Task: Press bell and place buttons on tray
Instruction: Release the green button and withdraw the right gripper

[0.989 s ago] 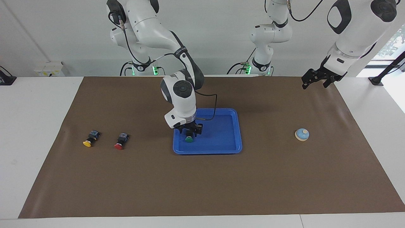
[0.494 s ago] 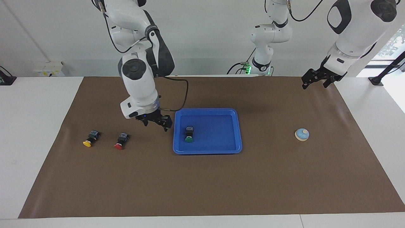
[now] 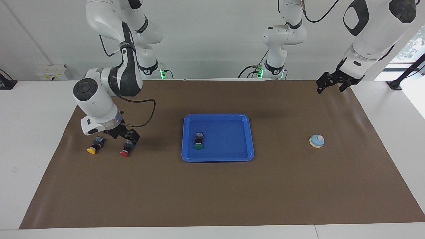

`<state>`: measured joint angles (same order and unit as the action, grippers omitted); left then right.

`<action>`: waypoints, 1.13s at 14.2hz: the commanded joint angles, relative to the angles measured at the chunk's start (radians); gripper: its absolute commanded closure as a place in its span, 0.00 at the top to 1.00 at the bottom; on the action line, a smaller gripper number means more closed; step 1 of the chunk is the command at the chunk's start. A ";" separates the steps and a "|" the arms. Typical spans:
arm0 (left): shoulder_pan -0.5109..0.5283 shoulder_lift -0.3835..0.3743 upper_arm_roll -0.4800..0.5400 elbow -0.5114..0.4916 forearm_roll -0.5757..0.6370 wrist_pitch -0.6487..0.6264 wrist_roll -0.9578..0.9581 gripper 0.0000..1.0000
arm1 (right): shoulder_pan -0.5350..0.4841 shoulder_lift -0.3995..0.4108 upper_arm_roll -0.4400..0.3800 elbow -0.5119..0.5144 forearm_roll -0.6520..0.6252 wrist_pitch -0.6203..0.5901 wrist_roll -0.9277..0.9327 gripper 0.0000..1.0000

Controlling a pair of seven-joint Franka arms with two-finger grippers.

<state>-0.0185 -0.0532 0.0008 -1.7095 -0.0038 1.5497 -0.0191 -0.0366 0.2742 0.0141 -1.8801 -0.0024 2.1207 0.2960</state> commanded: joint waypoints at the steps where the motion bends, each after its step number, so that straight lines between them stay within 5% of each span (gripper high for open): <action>1: -0.003 -0.010 0.005 0.001 -0.001 -0.002 -0.004 1.00 | -0.013 -0.012 0.015 -0.118 -0.016 0.142 -0.012 1.00; 7: -0.003 -0.010 0.005 0.001 -0.001 -0.002 -0.004 1.00 | -0.011 0.051 0.015 -0.161 -0.016 0.284 -0.006 0.95; 9: -0.003 -0.011 0.005 0.002 -0.001 -0.002 -0.004 1.00 | -0.011 0.045 0.017 -0.185 -0.016 0.288 -0.012 0.09; 10: -0.003 -0.010 0.005 0.001 -0.001 -0.002 -0.004 1.00 | -0.009 0.043 0.017 -0.185 -0.016 0.277 -0.014 0.00; 16: -0.003 -0.011 0.005 0.001 -0.001 -0.002 -0.004 1.00 | 0.004 0.042 0.017 -0.110 -0.018 0.153 -0.057 0.00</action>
<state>-0.0185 -0.0532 0.0008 -1.7094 -0.0038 1.5497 -0.0192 -0.0325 0.3201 0.0271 -2.0287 -0.0066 2.3334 0.2662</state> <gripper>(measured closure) 0.000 0.599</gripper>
